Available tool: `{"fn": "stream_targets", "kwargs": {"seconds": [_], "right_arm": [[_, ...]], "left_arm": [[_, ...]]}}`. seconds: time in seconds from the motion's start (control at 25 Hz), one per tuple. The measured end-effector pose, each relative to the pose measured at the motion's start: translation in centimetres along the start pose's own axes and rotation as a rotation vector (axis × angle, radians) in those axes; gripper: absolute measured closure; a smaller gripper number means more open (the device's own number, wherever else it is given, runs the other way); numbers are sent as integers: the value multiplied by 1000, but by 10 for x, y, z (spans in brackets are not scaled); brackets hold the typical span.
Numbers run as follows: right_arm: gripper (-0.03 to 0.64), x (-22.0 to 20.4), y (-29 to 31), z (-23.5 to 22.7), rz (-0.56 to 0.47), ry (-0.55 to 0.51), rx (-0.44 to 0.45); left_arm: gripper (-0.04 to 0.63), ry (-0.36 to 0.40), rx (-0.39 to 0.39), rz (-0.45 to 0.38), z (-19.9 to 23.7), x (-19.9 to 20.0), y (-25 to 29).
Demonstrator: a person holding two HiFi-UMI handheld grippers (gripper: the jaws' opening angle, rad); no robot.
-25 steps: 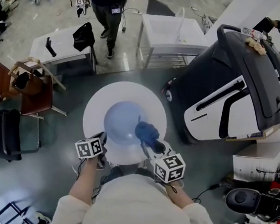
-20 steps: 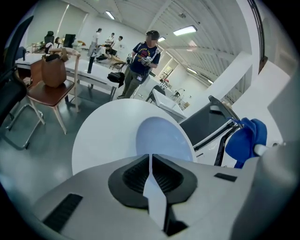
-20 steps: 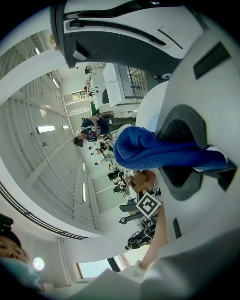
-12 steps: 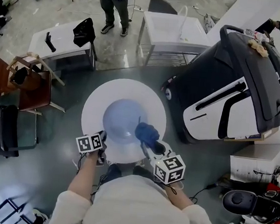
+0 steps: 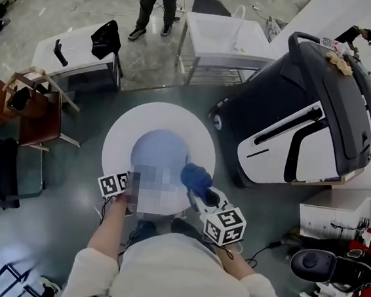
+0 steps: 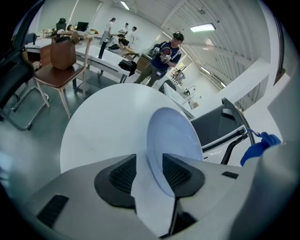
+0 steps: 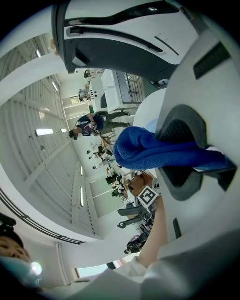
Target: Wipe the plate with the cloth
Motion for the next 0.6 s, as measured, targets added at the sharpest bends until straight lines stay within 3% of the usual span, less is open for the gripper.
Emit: {"fn": "stream_targets", "kwargs": {"seconds": [0.6], "right_arm": [[528, -6, -5, -10, 14, 17, -32]], "left_arm": [[431, -57, -1, 6, 4, 10, 24]]}}
Point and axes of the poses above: the fingertips, and each gripper's own axes: y forward along the fingers, z to its left, x out of its top, the point moved 1 cm from there along -y, backward along the fingers, and after that the axes turned 1 degree about x, right-handed, at the moved point
